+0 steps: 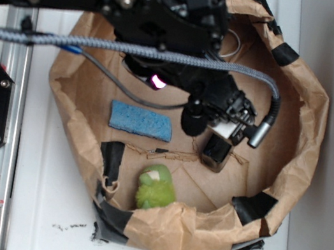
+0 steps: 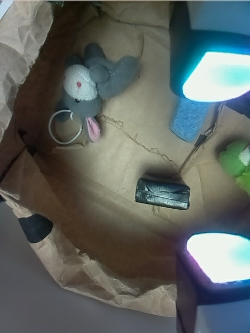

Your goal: Grab the black box.

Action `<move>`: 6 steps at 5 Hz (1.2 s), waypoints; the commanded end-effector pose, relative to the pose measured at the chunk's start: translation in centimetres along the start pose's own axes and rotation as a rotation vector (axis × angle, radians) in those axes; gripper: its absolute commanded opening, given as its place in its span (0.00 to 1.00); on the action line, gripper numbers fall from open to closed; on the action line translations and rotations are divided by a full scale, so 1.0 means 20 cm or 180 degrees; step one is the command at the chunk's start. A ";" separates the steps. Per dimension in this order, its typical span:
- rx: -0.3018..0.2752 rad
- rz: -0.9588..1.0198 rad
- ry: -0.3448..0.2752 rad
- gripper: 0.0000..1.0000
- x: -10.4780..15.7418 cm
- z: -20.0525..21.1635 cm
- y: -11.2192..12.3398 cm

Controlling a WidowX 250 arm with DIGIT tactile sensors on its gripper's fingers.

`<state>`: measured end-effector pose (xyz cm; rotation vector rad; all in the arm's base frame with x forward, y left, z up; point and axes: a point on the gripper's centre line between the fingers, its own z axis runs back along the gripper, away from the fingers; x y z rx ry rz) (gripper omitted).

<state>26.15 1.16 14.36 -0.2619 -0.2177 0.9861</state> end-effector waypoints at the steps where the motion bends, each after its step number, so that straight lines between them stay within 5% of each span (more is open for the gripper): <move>1: -0.0095 0.0053 -0.0121 1.00 0.04 0.04 0.01; 2: 0.0255 -0.0082 0.0293 1.00 0.04 -0.21 0.04; 5: -0.0186 0.0049 0.0288 1.00 -0.01 -0.44 -0.13; 6: -0.0112 0.0030 0.0380 1.00 -0.04 -0.53 -0.20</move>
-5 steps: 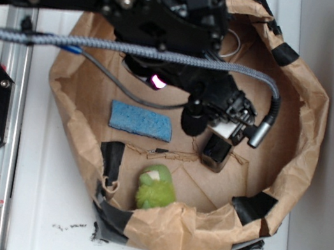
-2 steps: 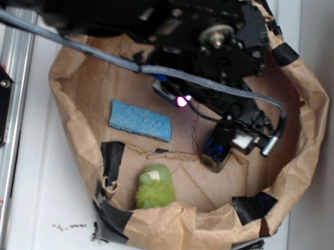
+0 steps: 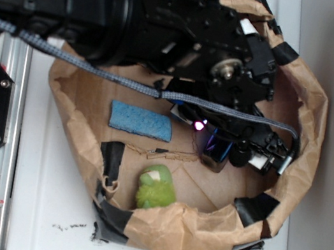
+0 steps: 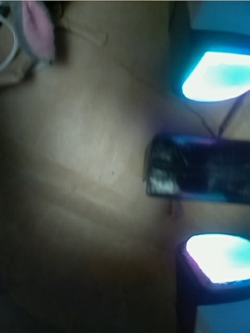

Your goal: Grab the black box.

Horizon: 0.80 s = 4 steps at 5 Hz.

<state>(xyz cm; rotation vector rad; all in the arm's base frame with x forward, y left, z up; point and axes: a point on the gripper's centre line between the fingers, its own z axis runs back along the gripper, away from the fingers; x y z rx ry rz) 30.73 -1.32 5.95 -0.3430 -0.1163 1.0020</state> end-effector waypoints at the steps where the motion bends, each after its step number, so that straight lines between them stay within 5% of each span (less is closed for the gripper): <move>1: 0.0130 -0.0059 -0.0026 1.00 -0.03 -0.13 -0.10; 2: 0.0164 -0.0063 0.0009 0.00 -0.02 -0.13 -0.08; 4: 0.0570 -0.0117 -0.0235 0.00 -0.02 0.02 0.03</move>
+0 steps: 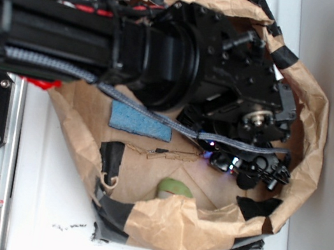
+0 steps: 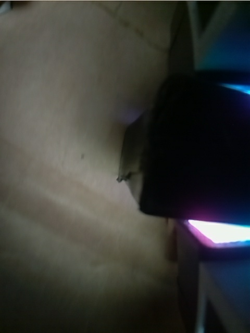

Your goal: Grab the black box.

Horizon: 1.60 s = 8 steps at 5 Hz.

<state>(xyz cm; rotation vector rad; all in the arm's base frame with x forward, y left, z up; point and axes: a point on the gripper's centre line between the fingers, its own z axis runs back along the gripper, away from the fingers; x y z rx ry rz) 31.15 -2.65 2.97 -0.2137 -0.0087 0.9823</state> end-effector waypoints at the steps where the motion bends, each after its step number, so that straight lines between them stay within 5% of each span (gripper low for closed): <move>1: 0.0105 -0.0100 -0.0537 0.00 -0.04 0.29 0.13; 2: 0.0021 -0.0620 -0.0700 0.00 -0.08 0.43 0.22; 3: 0.0156 -0.1272 -0.0704 0.00 -0.12 0.52 0.26; 5: -0.0029 -0.1518 -0.0045 0.00 -0.06 0.52 0.24; 6: -0.0180 -0.1529 -0.0191 0.00 -0.05 0.51 0.22; 8: -0.0106 -0.1302 -0.0393 0.00 -0.03 0.51 0.22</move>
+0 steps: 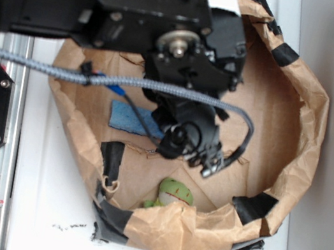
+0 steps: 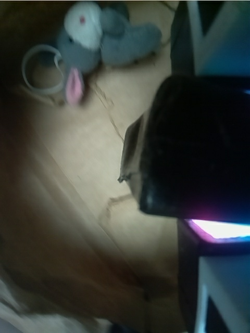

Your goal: Grab the black box.

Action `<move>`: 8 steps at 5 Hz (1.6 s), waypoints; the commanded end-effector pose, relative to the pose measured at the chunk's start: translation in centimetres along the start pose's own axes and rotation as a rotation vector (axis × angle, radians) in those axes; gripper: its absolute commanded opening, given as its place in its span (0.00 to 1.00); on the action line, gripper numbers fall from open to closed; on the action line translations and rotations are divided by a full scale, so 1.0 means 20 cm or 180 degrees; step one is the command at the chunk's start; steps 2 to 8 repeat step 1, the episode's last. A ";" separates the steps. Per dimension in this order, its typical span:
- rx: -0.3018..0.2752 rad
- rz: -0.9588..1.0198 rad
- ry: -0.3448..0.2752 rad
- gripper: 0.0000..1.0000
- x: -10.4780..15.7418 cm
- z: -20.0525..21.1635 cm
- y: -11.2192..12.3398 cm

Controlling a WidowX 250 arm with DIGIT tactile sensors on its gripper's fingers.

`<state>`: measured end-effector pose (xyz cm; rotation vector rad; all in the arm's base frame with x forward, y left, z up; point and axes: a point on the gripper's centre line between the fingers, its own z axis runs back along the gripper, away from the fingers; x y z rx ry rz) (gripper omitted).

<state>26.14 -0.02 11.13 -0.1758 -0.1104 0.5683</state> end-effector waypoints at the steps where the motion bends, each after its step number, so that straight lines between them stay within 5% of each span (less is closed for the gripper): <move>1: 0.0077 0.0123 -0.0291 0.00 0.03 0.04 0.03; 8: 0.0077 0.0123 -0.0291 0.00 0.03 0.04 0.03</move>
